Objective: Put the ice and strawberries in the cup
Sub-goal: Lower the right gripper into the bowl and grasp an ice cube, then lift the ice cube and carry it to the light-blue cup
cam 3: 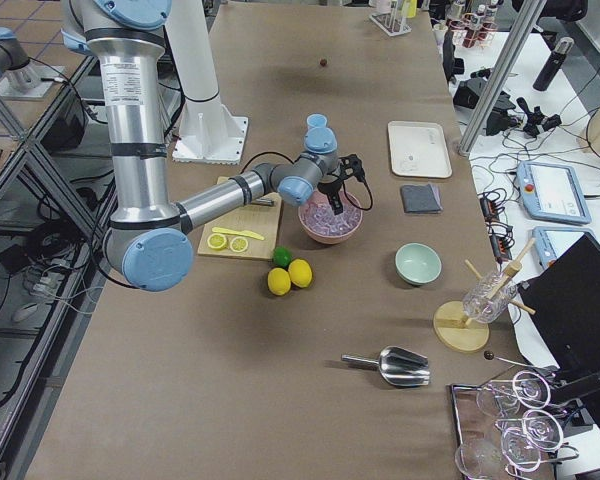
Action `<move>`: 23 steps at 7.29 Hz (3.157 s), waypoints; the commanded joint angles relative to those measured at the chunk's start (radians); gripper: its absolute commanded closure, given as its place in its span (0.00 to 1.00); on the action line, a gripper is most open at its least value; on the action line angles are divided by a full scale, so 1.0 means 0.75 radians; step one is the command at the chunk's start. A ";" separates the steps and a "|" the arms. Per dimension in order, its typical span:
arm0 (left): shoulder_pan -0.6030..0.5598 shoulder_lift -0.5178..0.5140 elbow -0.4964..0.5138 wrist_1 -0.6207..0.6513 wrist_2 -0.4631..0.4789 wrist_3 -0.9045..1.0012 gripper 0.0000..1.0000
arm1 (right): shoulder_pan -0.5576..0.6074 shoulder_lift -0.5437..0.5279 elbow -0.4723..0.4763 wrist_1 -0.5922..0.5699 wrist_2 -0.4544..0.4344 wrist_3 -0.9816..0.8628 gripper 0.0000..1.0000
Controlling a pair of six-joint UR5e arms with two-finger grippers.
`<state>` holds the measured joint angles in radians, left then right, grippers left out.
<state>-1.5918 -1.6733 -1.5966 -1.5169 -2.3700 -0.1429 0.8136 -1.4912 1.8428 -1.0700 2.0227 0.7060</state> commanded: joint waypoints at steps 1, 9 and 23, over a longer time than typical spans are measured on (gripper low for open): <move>0.001 0.002 0.000 0.000 0.000 0.000 0.02 | -0.017 0.016 -0.017 -0.005 -0.009 -0.001 0.36; 0.001 0.002 0.059 -0.098 0.002 0.004 0.02 | 0.050 0.002 -0.017 -0.003 -0.014 -0.013 1.00; 0.001 0.000 0.190 -0.100 0.008 -0.004 0.02 | -0.309 0.605 -0.005 -0.032 -0.219 0.008 1.00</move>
<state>-1.5907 -1.6765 -1.4586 -1.5921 -2.3640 -0.1456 0.6586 -1.0769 1.8503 -1.0946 1.9265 0.7111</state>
